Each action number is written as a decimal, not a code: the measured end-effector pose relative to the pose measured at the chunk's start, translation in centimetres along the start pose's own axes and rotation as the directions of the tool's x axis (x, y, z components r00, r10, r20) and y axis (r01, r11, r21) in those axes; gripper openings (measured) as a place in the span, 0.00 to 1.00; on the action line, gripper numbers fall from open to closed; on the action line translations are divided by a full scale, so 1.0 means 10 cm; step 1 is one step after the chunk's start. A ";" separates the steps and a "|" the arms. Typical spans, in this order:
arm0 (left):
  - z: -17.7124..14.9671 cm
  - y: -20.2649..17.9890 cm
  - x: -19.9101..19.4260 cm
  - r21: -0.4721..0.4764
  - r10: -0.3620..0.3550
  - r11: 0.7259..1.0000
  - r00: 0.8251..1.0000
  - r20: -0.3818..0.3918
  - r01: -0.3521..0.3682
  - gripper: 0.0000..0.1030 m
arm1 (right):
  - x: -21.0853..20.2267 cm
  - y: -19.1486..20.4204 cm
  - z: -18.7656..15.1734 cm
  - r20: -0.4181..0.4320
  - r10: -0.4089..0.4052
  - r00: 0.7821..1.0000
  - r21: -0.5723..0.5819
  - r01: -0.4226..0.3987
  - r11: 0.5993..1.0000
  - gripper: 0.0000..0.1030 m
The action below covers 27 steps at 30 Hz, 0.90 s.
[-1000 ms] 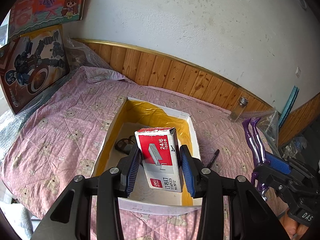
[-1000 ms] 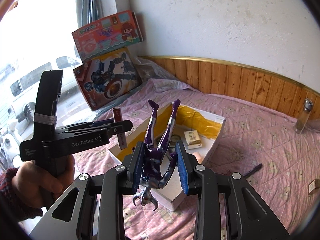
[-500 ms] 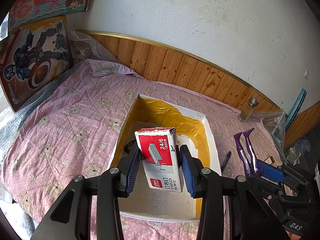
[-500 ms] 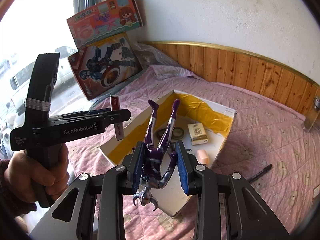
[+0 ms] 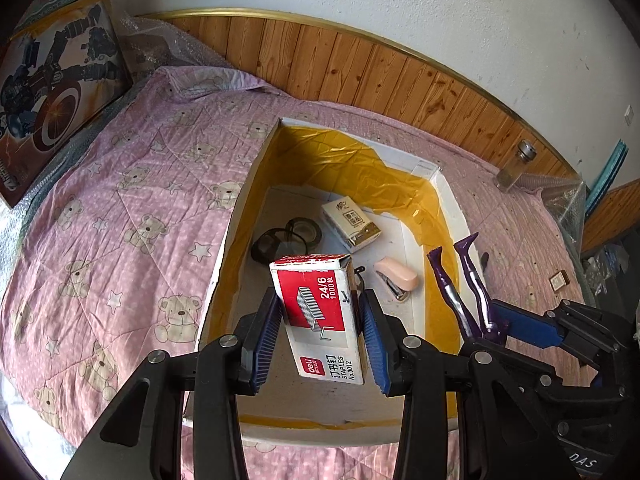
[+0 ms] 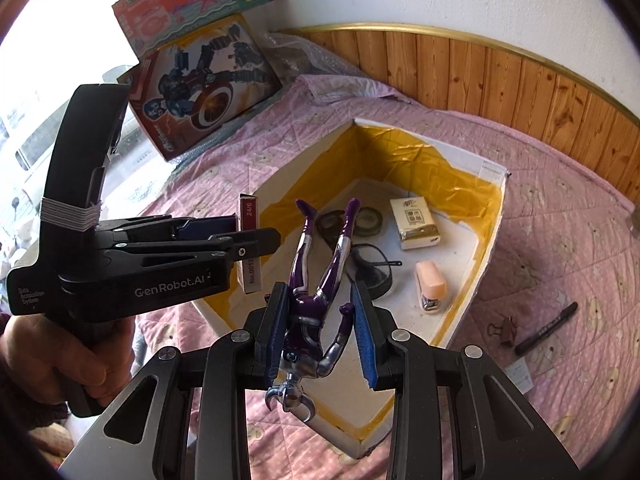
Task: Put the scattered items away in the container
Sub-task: 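Open both tools to drop the staples box and figure into the box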
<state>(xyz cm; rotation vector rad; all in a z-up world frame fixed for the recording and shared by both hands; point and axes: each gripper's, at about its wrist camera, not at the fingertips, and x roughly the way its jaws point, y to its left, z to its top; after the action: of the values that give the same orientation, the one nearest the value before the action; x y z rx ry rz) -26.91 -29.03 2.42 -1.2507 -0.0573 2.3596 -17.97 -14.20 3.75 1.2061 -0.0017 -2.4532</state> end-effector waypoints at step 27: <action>-0.03 0.26 0.16 -0.091 -0.009 0.996 0.996 -0.083 0.001 0.49 | -0.13 -0.10 -0.19 0.013 0.012 1.000 0.135 -0.013 0.991 0.38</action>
<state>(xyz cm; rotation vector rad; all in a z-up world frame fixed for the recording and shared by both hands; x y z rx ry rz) -28.40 -30.68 0.32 -1.3894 -0.1426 2.3207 -16.13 -12.52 3.37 1.2432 -0.1809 -2.4833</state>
